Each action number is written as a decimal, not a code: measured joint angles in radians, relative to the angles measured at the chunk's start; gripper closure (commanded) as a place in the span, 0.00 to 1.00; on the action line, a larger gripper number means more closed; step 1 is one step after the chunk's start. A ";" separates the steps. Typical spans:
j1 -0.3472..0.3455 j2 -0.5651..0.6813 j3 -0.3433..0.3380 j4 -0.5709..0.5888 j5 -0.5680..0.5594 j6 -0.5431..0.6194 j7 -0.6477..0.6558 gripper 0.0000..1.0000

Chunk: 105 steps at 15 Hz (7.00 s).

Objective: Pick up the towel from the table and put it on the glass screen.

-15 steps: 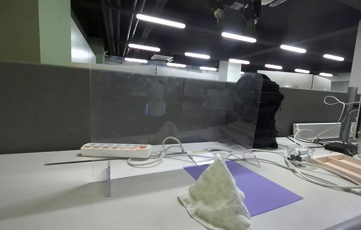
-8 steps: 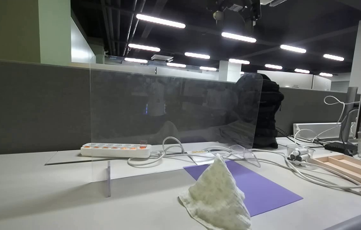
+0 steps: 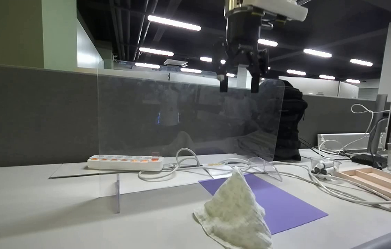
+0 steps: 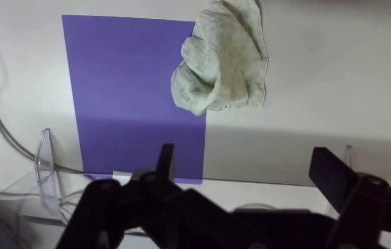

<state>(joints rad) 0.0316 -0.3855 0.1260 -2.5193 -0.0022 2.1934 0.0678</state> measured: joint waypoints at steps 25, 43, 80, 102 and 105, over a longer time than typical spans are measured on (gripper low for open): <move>-0.018 0.362 -0.023 -0.202 0.023 0.538 0.208 0.25; 0.017 0.381 -0.054 -0.160 0.066 0.488 0.185 1.00; -0.149 0.150 0.073 0.384 -0.262 0.499 0.589 1.00; -0.209 0.390 0.190 0.652 -0.255 0.517 0.964 1.00; -0.095 0.385 0.123 0.652 -0.108 0.419 0.815 1.00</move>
<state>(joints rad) -0.0632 -0.0010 0.2494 -1.8672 -0.1097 2.6126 0.8826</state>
